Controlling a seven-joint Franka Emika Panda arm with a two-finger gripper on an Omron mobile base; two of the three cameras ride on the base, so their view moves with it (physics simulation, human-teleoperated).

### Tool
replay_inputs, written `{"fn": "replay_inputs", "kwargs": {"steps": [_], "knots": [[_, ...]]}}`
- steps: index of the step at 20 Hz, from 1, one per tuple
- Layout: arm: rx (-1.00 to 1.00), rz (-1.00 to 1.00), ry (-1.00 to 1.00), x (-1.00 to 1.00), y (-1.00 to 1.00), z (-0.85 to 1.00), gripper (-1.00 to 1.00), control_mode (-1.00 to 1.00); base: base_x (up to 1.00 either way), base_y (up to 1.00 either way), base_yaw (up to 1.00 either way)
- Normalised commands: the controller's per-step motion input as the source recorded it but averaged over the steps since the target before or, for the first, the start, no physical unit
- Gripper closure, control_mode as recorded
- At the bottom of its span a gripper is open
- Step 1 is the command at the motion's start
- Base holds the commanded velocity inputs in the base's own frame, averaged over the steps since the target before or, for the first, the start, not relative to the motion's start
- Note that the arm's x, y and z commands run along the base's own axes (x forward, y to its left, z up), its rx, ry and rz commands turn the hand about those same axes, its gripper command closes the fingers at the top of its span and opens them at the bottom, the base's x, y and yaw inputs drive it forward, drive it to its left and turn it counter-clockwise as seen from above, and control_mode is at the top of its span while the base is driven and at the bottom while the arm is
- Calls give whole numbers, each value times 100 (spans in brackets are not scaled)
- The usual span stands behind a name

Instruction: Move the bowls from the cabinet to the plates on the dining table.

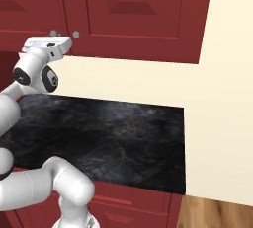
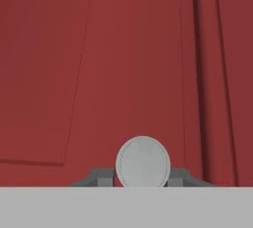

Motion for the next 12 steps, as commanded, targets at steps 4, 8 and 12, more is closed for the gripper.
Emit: {"fn": "replay_inputs", "kwargs": {"steps": [4, 8, 12], "knots": [[0, 0, 0, 0, 3, 0, 100, -100, 0, 0, 0], [0, 0, -6, -3, 34, 2, 100, -100, 0, 0, 0], [-1, 0, -6, -7, 63, 3, 100, -100, 0, 0, 0]]}}
